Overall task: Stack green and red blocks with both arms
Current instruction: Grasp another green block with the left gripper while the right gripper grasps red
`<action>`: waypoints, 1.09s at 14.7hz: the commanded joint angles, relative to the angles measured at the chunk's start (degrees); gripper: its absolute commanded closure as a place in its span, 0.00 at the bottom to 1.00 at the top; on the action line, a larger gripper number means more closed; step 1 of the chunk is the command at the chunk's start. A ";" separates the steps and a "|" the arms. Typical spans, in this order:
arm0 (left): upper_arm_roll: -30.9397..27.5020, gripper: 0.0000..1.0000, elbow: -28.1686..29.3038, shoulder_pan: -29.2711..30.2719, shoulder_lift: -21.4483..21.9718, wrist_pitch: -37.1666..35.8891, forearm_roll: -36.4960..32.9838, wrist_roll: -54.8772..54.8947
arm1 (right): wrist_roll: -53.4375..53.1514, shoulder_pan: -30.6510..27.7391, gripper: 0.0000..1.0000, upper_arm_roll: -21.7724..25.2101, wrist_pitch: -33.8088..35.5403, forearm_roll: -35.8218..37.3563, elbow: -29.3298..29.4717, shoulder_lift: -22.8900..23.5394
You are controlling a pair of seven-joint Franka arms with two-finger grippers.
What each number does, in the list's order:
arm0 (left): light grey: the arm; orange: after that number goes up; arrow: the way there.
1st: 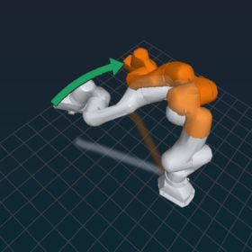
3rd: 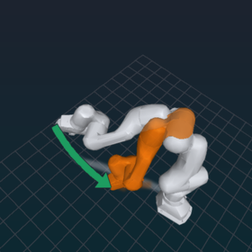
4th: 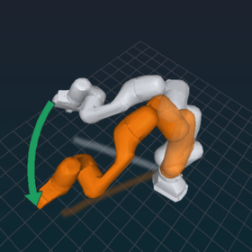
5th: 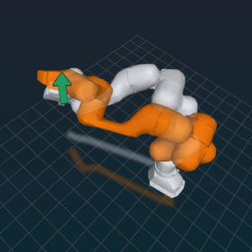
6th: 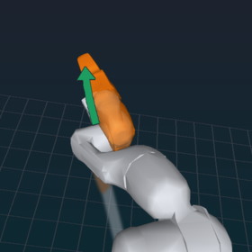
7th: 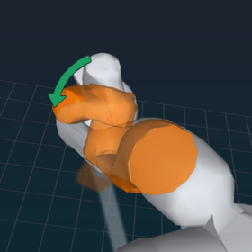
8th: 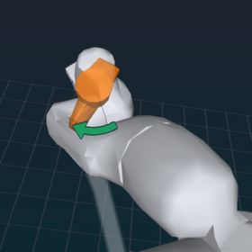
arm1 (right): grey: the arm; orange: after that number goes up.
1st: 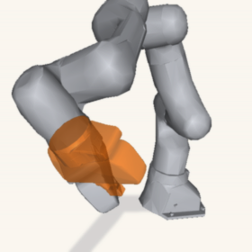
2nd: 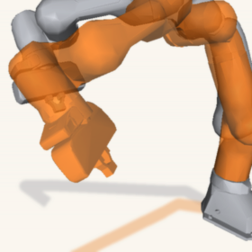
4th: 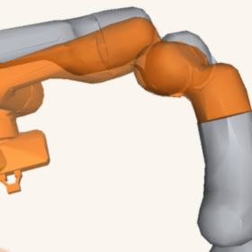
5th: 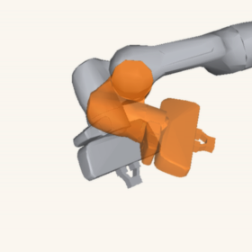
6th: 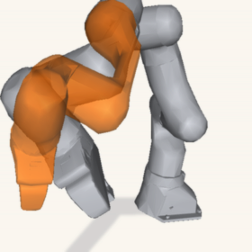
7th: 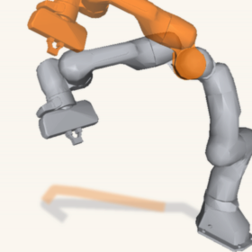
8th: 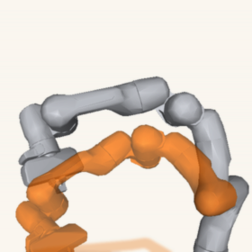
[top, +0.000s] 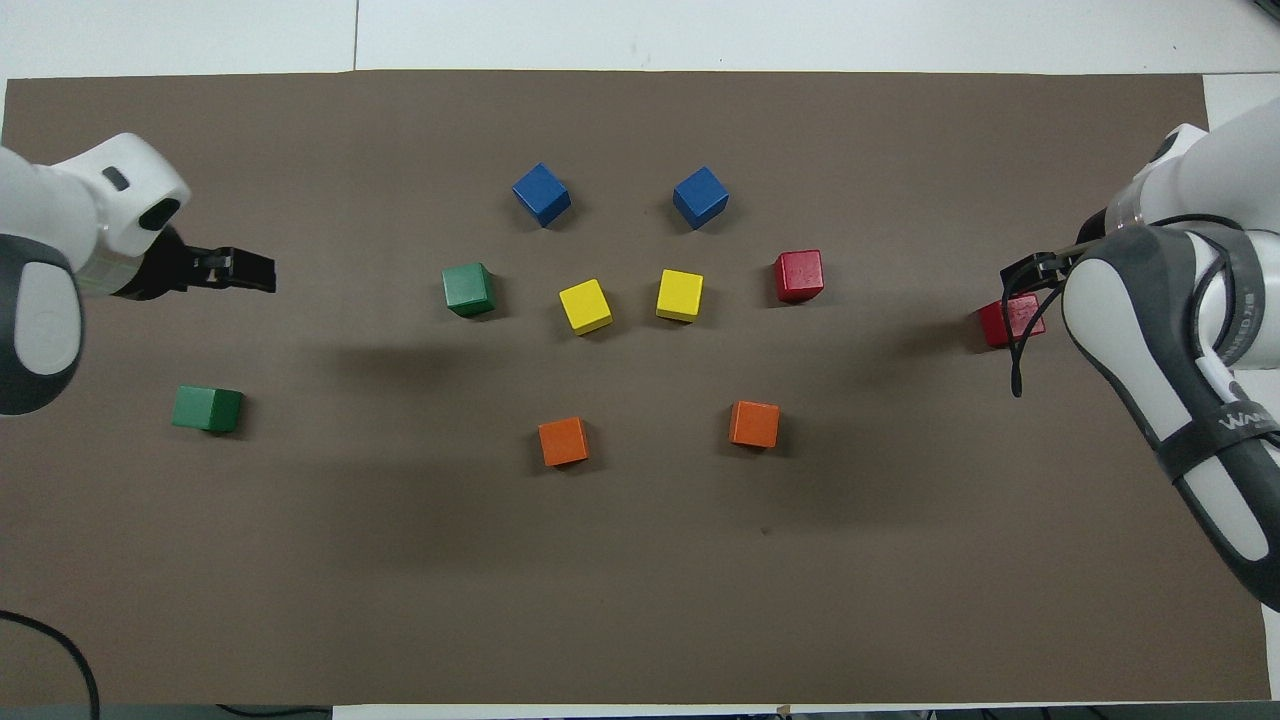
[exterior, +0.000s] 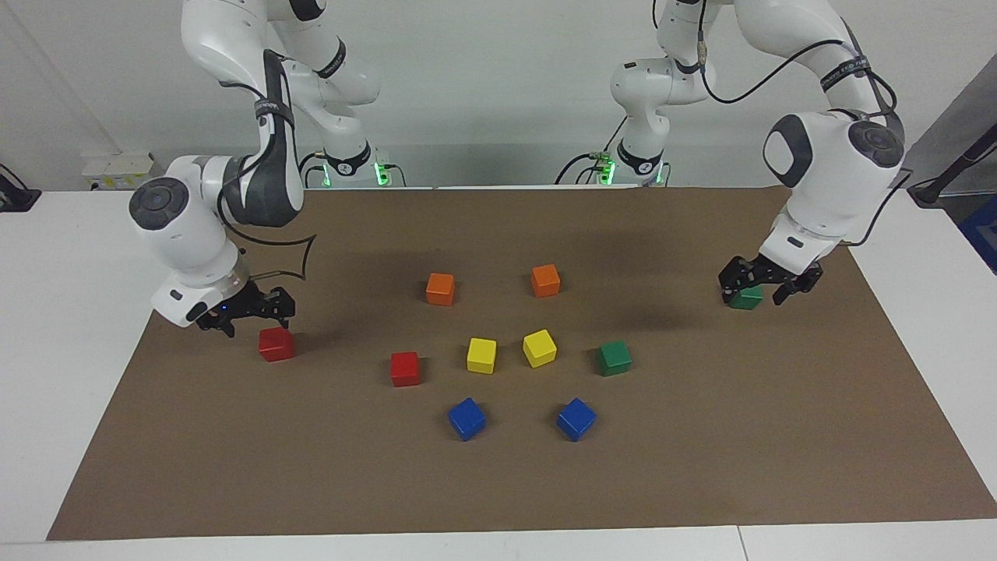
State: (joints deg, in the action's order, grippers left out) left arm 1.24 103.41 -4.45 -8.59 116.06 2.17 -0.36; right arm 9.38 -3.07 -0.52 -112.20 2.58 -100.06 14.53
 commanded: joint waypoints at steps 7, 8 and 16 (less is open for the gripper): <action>-1.15 0.00 -12.71 -13.74 -16.90 3.27 0.12 -21.70 | -19.29 13.61 0.00 -0.98 2.18 -3.46 11.56 6.74; -1.15 0.00 -12.71 -14.01 -17.95 4.07 0.03 -22.23 | -21.05 13.88 0.00 -0.98 0.59 -3.46 11.56 7.53; -1.15 0.00 -1.13 -16.38 -18.05 17.25 -1.11 -25.12 | -23.61 17.57 0.00 -0.98 -6.27 -2.75 12.97 14.56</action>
State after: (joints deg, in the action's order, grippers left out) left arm 1.17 97.13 -18.90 -28.33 129.13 1.95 -23.37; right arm -12.68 14.20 -1.49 -117.92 -0.60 -89.19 27.26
